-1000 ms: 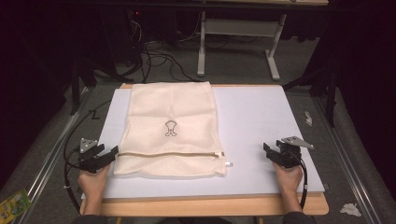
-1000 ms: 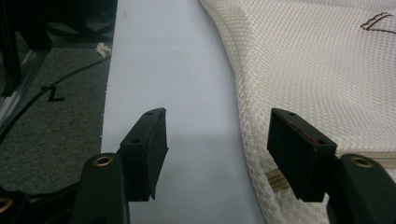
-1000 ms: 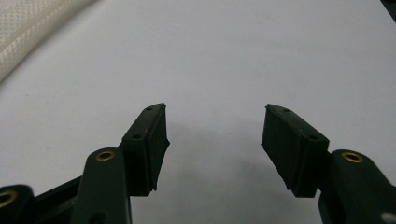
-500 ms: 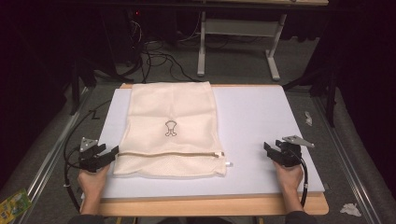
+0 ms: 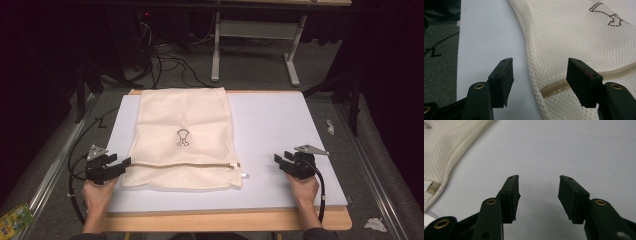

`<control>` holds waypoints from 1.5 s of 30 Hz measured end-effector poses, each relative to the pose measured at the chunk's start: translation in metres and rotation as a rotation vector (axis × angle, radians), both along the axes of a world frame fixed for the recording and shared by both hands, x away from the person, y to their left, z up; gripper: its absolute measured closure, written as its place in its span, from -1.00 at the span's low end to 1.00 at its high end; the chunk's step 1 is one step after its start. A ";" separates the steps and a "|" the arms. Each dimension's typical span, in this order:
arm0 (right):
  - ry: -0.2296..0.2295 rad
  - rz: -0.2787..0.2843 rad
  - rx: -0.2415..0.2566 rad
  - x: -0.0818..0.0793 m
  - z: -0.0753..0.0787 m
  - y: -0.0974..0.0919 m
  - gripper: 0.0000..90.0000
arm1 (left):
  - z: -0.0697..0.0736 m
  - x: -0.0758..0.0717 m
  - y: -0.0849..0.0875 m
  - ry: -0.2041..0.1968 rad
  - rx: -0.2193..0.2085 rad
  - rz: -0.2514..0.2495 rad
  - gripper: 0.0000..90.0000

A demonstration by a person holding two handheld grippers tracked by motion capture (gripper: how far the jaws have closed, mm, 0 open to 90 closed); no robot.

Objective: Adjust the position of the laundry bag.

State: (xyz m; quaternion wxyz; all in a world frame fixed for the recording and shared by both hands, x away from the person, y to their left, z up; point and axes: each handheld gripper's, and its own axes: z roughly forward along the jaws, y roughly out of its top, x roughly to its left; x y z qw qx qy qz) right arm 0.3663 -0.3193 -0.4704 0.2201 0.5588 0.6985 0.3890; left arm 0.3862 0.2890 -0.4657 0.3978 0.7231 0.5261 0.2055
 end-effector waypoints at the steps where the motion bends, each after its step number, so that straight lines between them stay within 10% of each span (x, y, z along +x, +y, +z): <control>1: 0.003 0.010 0.008 0.000 0.001 0.002 0.16 | 0.000 -0.001 -0.002 0.007 0.004 -0.004 -0.14; 45: 0.120 0.267 0.052 0.023 0.001 0.102 0.01 | -0.012 0.014 -0.025 0.146 0.054 0.022 -0.45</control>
